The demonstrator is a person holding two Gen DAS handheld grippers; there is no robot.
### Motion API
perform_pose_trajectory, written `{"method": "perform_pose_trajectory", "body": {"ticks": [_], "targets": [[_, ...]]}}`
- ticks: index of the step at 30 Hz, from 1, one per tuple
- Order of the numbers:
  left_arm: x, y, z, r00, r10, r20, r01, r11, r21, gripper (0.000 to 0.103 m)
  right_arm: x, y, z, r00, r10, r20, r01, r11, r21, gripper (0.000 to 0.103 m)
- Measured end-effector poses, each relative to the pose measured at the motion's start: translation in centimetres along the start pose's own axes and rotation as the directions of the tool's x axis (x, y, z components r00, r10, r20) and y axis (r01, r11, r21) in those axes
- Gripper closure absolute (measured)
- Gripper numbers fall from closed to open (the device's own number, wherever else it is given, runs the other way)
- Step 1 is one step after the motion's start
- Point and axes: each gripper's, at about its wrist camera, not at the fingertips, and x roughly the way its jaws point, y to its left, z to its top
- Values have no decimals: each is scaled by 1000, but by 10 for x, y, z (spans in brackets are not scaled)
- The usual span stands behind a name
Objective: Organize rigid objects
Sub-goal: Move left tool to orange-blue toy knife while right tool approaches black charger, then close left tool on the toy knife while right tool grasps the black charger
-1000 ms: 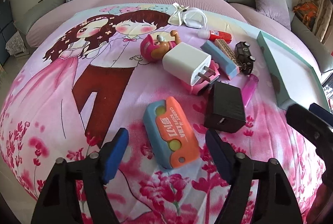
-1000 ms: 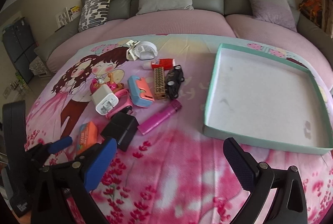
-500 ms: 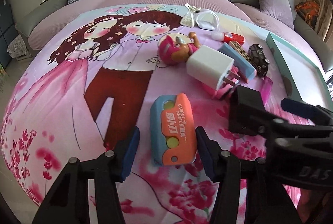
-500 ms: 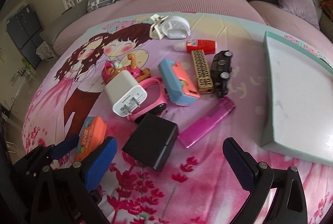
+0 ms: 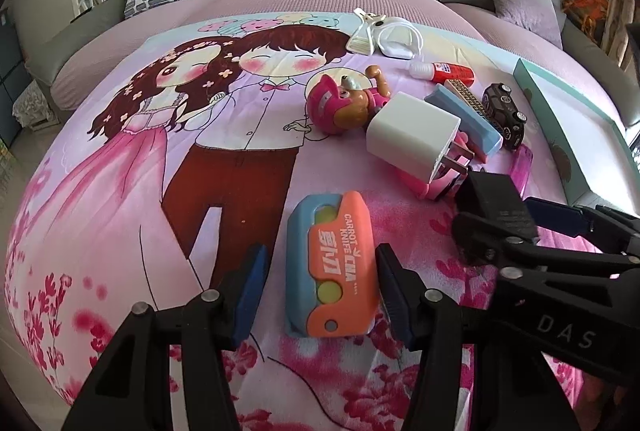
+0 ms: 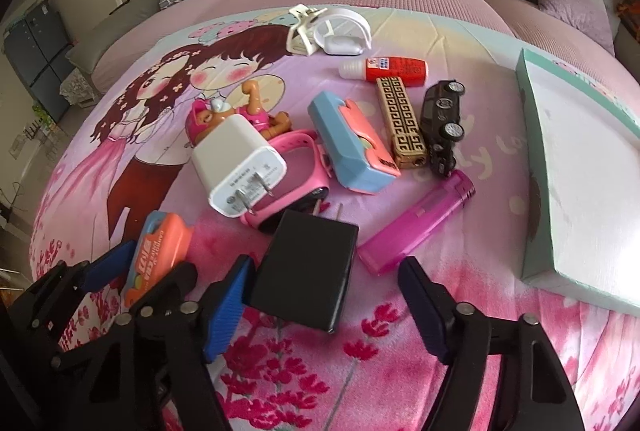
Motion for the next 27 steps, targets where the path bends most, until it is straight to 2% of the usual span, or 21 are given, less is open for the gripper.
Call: {"method": "perform_pose_trajectory", "body": {"ticks": [6, 12, 16, 17, 23, 27], "targets": [[2, -1, 2, 1000, -5, 2, 5, 1000, 16, 46, -4, -12, -5, 1000, -15, -11, 15, 1000, 4, 53], [5, -4, 6, 1000, 6, 2, -6, 999, 34, 46, -1, -12, -5, 999, -32, -6, 32, 999, -13, 53], [6, -6, 8, 1000, -1, 6, 1, 999, 33, 59, 1, -10, -5, 999, -46, 9, 46, 998, -34, 53], [6, -8, 8, 1000, 5, 5, -5, 999, 38, 59, 1, -10, -5, 999, -45, 10, 45, 998, -34, 54], [0, -14, 9, 1000, 6, 1, -6, 998, 64, 59, -6, -15, -8, 1000, 8, 17, -8, 1000, -7, 55], [-14, -24, 14, 1000, 9, 24, -11, 997, 78, 59, -15, -19, -10, 999, 42, 31, -43, 999, 9, 55]]}}
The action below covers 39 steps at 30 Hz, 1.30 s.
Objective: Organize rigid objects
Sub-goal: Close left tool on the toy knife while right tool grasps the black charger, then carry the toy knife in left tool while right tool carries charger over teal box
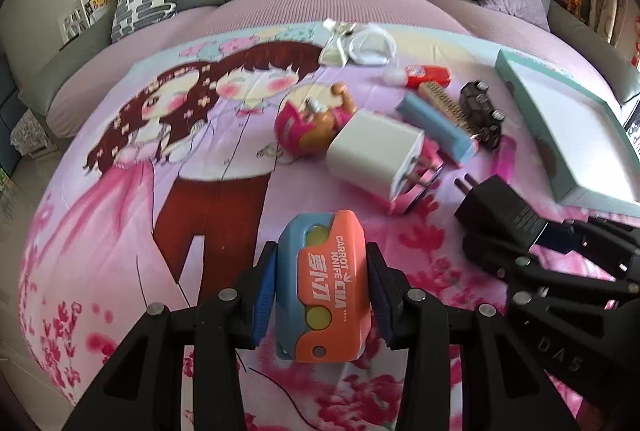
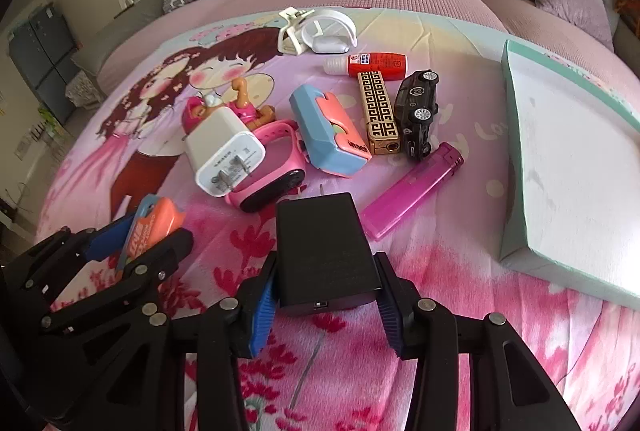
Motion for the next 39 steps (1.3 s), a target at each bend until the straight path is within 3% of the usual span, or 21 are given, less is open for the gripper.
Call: {"method": "perform_pose_trajectory", "body": {"ticks": [8, 14, 22, 31, 37, 39], "targets": [[-34, -19, 32, 997, -17, 82, 16, 1000, 13, 59, -42, -19, 12, 993, 29, 113, -34, 998, 44, 55], [-53, -44, 76, 988, -73, 139, 70, 997, 24, 59, -75, -47, 41, 975, -21, 220, 3, 997, 82, 55], [-68, -92, 131, 959, -164, 231, 170, 985, -5, 59, -104, -108, 76, 942, -126, 311, 70, 980, 185, 55], [-58, -149, 151, 941, -225, 252, 240, 970, -30, 59, -111, -181, 78, 901, -326, 285, 239, 923, 301, 55], [-39, -187, 156, 947, -233, 220, 242, 970, -13, 59, -119, -227, 67, 878, -415, 240, 311, 874, 373, 55], [-33, -198, 156, 950, -236, 207, 241, 970, -2, 59, -119, -242, 63, 881, -416, 227, 305, 865, 399, 55]]}}
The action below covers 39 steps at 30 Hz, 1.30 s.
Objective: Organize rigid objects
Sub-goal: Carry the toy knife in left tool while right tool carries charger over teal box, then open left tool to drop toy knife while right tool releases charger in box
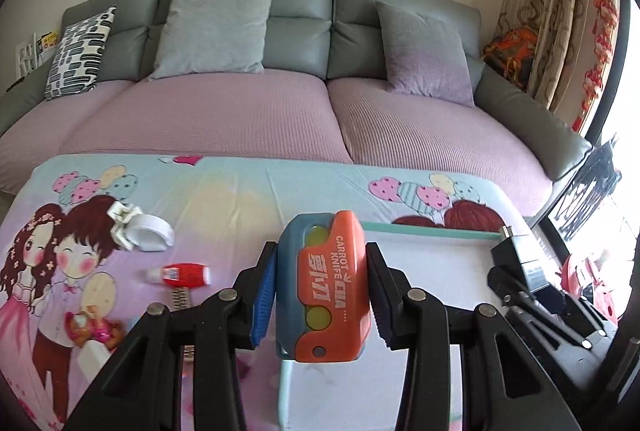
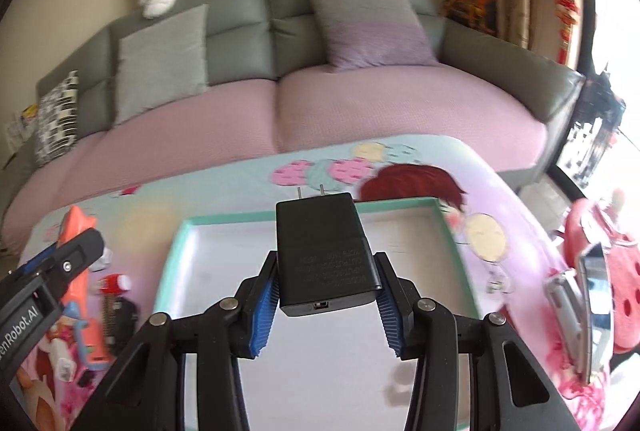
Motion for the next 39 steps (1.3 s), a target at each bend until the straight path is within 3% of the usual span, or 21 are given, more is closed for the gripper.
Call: {"method": "perform_pose_trajectory", "body": {"ticks": [12, 21, 27, 39], "targets": [[62, -28, -26, 992, 7, -127, 3, 996, 85, 59, 30, -19, -10, 997, -30, -73, 31, 1000, 4, 55], [88, -33, -38, 990, -30, -138, 48, 991, 124, 59, 49, -17, -18, 992, -19, -125, 19, 1000, -2, 55], [94, -25, -37, 993, 5, -121, 6, 996, 88, 59, 54, -18, -20, 990, -16, -138, 17, 1000, 8, 55], [86, -29, -55, 982, 128, -138, -107, 983, 148, 59, 61, -13, -24, 985, -10, -171, 7, 1000, -18, 55]]}}
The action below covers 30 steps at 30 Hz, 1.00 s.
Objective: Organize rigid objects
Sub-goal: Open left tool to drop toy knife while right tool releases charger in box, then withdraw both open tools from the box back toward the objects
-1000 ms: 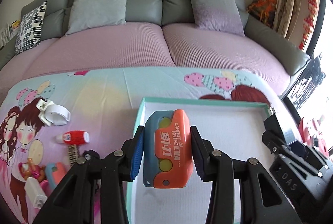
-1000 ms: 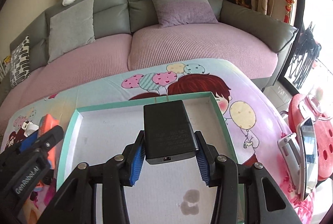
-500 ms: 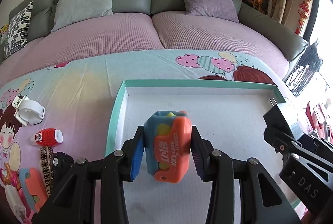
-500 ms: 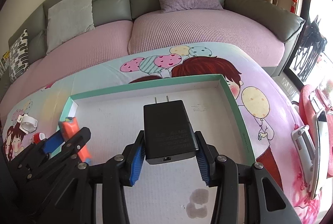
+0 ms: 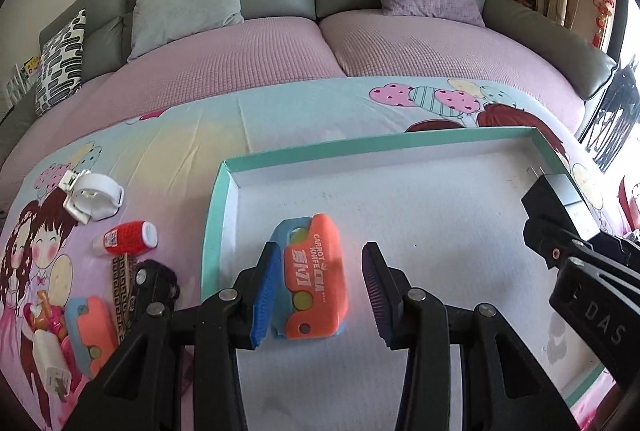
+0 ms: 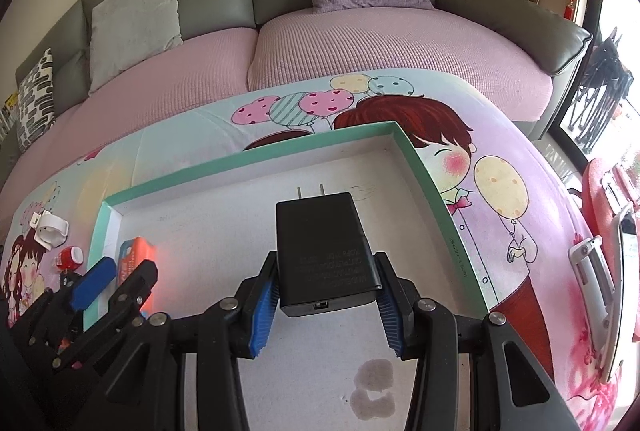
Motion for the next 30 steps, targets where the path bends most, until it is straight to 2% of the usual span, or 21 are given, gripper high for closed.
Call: {"method": "perform_pose_trajectory", "body": {"ticks": [7, 11, 14, 16, 18, 21, 23, 26, 30], "targets": [[-3, 20, 1, 1000, -16, -4, 16, 997, -71, 59, 0, 14, -2, 1000, 19, -2, -19, 999, -41, 54], [-3, 21, 3, 998, -49, -36, 47, 997, -67, 58, 0, 22, -3, 1000, 7, -3, -7, 998, -69, 54], [-7, 19, 4, 998, -48, -37, 46, 997, -55, 56, 0, 22, -3, 1000, 3, -5, -3, 997, -73, 54], [-13, 21, 6, 998, -60, -28, 58, 996, -65, 48, -3, 23, -2, 1000, 1, 0, -1, 997, -72, 49], [-19, 24, 9, 997, -74, -9, 73, 994, -77, 43, -4, 23, -1, 1000, -6, 10, 7, 997, -71, 39], [-27, 25, 11, 997, -74, 4, 74, 994, -80, 40, -5, 22, -1, 1000, -8, 9, 8, 997, -70, 39], [-31, 28, 13, 997, -76, 16, 78, 993, -90, 28, -6, 22, -1, 1000, -11, 11, 11, 997, -71, 36], [-40, 37, 16, 996, -77, 49, 83, 989, -125, 17, -8, 21, 0, 1000, -9, 22, 10, 998, -67, 26], [-44, 53, 17, 998, -30, 55, 39, 984, -173, 16, -9, 18, 0, 1000, 8, 29, -7, 999, -41, 11]]}}
